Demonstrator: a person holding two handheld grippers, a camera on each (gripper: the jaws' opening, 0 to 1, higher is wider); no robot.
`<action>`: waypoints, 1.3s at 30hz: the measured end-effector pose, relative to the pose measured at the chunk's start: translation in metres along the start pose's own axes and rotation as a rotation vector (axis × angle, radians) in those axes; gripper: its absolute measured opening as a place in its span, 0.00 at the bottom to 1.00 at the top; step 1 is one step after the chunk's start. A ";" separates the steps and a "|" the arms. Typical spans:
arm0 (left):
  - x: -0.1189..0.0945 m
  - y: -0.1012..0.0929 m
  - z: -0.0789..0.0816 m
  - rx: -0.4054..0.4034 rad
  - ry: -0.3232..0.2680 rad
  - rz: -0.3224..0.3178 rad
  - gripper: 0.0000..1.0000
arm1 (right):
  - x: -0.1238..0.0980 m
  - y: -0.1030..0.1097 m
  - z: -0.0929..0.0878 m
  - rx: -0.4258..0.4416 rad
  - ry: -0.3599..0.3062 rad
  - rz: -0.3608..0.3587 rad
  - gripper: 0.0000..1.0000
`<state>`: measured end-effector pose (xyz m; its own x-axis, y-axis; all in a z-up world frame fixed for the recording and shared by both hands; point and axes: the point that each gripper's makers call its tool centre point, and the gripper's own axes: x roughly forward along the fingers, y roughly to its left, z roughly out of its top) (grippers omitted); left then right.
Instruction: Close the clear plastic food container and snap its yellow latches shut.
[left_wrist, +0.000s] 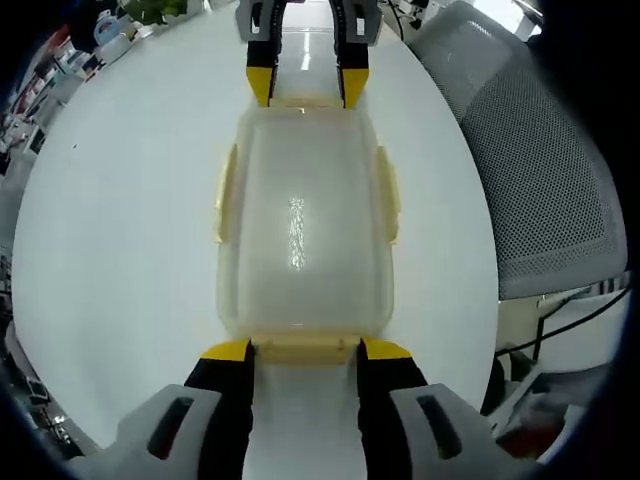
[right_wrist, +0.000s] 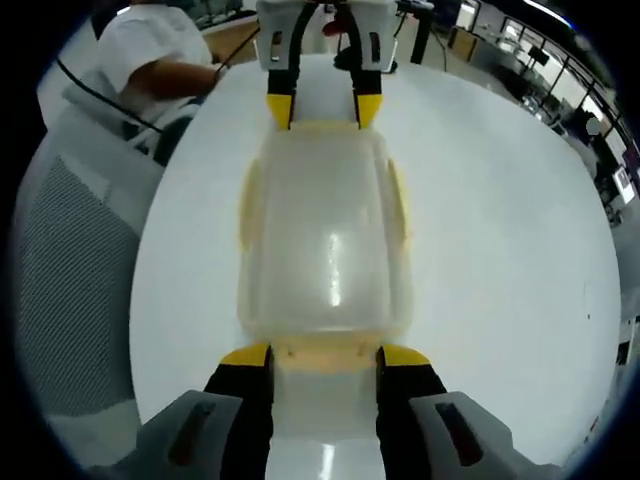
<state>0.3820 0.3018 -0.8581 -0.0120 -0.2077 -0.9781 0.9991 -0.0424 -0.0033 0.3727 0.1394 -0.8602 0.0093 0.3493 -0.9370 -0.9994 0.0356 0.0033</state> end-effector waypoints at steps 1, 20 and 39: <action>0.000 0.000 0.000 0.009 0.005 0.004 0.40 | 0.000 0.000 0.000 0.000 -0.003 0.000 0.38; -0.005 -0.005 -0.002 -0.004 -0.017 -0.009 0.39 | -0.002 0.002 0.005 -0.016 -0.028 -0.005 0.38; -0.017 -0.008 0.000 -0.008 -0.031 0.000 0.39 | -0.017 0.003 0.011 -0.022 -0.040 -0.009 0.38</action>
<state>0.3743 0.3052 -0.8416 -0.0130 -0.2381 -0.9711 0.9994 -0.0343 -0.0049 0.3695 0.1442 -0.8400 0.0191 0.3861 -0.9223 -0.9998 0.0180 -0.0132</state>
